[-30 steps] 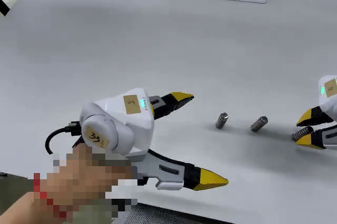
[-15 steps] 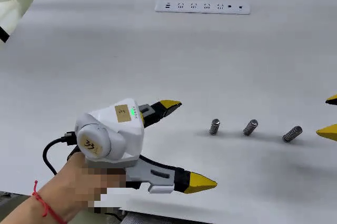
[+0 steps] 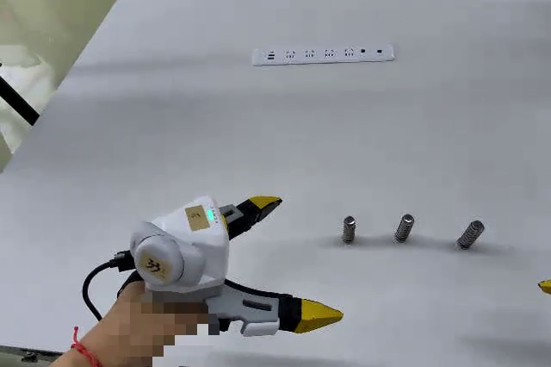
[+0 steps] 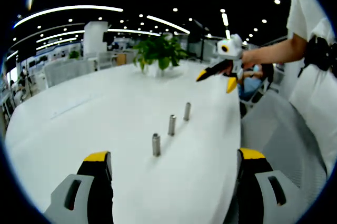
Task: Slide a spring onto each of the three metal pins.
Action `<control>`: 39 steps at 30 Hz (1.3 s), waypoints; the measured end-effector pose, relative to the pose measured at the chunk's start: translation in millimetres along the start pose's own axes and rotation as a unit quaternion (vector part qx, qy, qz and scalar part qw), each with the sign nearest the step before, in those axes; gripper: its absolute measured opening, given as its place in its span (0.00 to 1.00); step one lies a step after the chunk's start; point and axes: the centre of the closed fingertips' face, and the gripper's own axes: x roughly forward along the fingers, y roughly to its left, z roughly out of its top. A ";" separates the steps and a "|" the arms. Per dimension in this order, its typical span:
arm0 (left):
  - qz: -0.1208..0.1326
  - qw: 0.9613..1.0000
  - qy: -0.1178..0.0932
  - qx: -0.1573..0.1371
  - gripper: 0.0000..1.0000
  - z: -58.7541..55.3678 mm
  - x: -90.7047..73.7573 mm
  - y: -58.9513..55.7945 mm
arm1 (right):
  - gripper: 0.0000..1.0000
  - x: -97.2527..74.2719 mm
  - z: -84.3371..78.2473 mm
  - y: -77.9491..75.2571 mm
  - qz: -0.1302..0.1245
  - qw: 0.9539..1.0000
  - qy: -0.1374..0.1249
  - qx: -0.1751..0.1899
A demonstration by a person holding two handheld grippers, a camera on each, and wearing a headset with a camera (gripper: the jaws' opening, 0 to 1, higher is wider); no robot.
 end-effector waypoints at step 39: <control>0.044 0.999 0.011 -0.016 1.00 -13.7 -4.5 0.1 | 0.92 -14.7 -21.6 14.0 -0.006 0.999 -0.037 0.005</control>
